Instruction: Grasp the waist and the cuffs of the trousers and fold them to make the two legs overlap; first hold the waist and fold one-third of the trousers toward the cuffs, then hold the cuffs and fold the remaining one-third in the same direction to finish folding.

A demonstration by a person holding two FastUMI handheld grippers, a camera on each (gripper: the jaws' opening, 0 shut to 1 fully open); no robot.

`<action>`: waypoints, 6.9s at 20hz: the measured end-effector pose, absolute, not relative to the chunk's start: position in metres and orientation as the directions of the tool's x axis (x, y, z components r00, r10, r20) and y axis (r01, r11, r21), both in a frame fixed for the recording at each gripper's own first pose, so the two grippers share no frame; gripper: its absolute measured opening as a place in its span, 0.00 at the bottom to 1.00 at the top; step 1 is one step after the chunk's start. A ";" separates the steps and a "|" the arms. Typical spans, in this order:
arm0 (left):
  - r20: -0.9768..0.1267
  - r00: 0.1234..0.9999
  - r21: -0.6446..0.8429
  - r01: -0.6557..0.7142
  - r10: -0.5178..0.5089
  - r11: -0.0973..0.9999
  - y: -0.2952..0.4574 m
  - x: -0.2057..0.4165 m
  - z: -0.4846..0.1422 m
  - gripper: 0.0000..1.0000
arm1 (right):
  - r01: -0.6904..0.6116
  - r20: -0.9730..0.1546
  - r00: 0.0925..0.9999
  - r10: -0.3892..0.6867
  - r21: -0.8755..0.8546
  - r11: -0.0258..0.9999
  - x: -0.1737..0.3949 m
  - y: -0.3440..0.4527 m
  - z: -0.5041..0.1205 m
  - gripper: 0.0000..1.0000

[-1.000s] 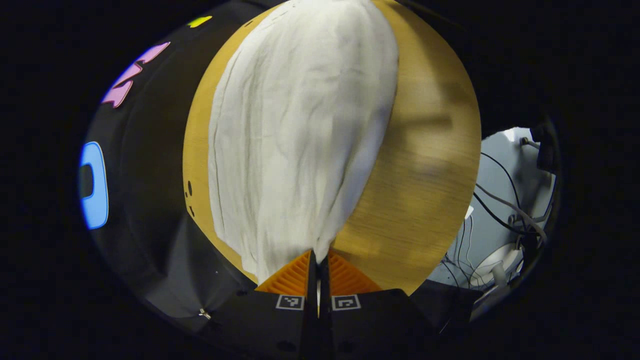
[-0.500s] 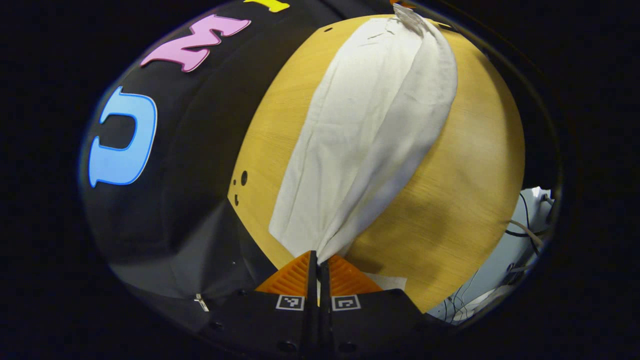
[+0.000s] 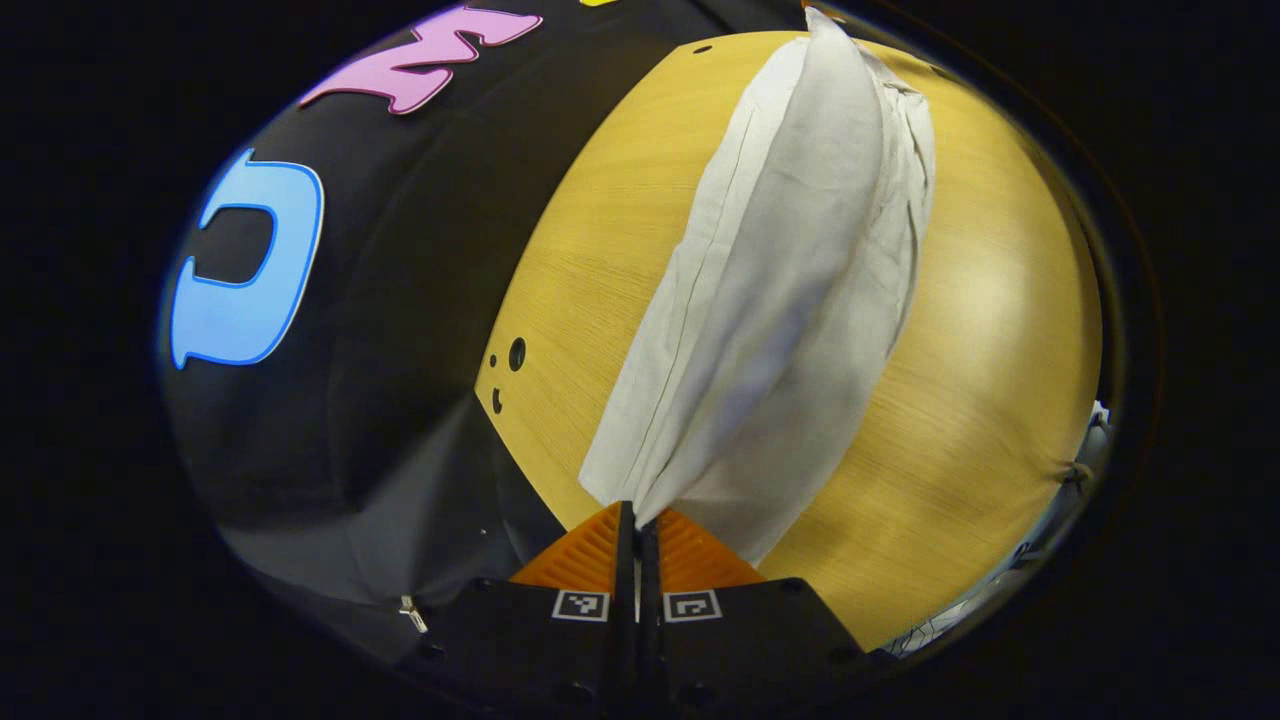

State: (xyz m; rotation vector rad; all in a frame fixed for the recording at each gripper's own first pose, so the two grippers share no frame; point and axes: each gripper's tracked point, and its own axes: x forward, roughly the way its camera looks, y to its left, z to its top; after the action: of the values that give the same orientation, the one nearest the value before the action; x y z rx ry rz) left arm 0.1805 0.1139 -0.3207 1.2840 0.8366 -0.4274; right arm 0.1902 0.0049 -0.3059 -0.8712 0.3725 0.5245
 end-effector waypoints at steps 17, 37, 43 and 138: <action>-0.821 0.501 0.559 0.803 0.275 0.205 0.105 0.232 -0.404 0.06 | -0.696 -0.683 0.690 0.239 -0.536 0.478 0.274 0.029 -0.416 0.05; -0.688 0.632 0.655 0.753 0.357 -0.071 0.101 0.245 -0.384 0.98 | -0.494 -0.526 0.850 0.033 -0.772 0.399 0.272 -0.023 -0.368 0.84; -0.682 0.669 0.701 0.713 0.295 0.003 0.134 0.224 -0.346 0.98 | -0.403 -0.496 0.866 -0.069 -0.772 0.492 0.240 -0.066 -0.346 0.84; -0.664 0.741 -0.684 -0.547 -0.100 0.484 0.084 0.111 -0.387 0.10 | -0.049 -0.191 0.951 0.243 0.683 0.729 0.219 0.107 -0.208 0.11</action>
State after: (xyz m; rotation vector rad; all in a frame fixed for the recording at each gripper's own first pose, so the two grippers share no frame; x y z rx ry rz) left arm 0.1108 0.0838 -0.3867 -1.0494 0.7117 0.3015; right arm 0.2190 0.1068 -0.2076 0.7390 0.2767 0.1629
